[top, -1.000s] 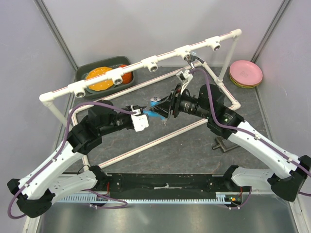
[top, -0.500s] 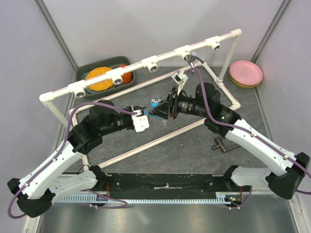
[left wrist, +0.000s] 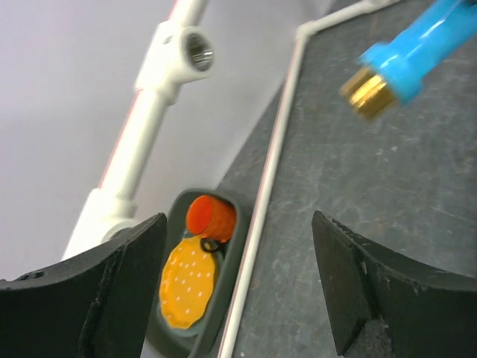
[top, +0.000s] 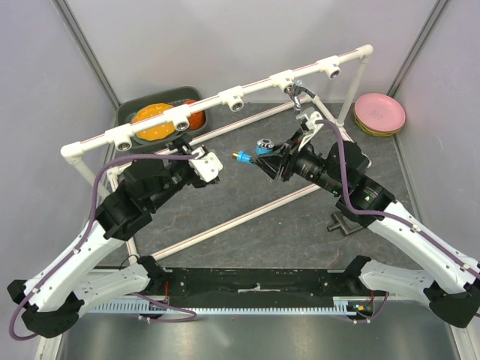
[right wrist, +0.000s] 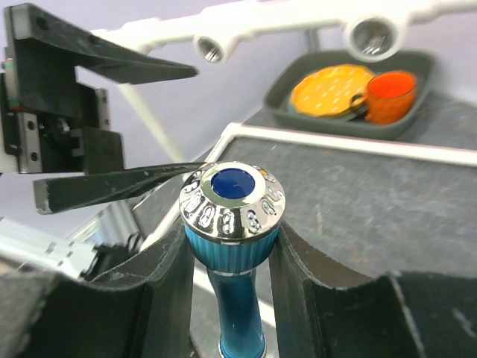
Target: Install the water faucets
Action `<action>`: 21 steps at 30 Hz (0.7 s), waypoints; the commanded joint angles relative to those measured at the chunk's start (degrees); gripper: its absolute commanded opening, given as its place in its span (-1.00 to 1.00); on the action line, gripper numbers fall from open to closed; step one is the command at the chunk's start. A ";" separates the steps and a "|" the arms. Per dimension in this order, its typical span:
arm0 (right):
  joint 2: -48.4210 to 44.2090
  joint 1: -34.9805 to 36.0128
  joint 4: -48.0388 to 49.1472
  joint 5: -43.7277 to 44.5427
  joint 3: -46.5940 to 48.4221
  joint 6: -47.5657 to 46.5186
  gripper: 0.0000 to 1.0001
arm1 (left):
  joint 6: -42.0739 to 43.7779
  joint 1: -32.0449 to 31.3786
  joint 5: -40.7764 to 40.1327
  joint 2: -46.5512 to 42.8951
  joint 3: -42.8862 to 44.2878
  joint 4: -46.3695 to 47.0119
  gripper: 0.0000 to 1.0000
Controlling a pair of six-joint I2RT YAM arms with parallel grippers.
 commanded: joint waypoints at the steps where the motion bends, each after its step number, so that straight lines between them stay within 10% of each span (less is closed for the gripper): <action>1: -3.20 -0.19 9.21 10.05 -3.83 -4.73 -1.00 | -2.92 0.30 -14.06 -0.43 4.45 2.14 0.71; 21: -6.46 -0.19 25.91 18.40 -12.71 -7.54 -1.00 | 7.19 14.53 -24.98 -1.40 1.91 1.43 0.74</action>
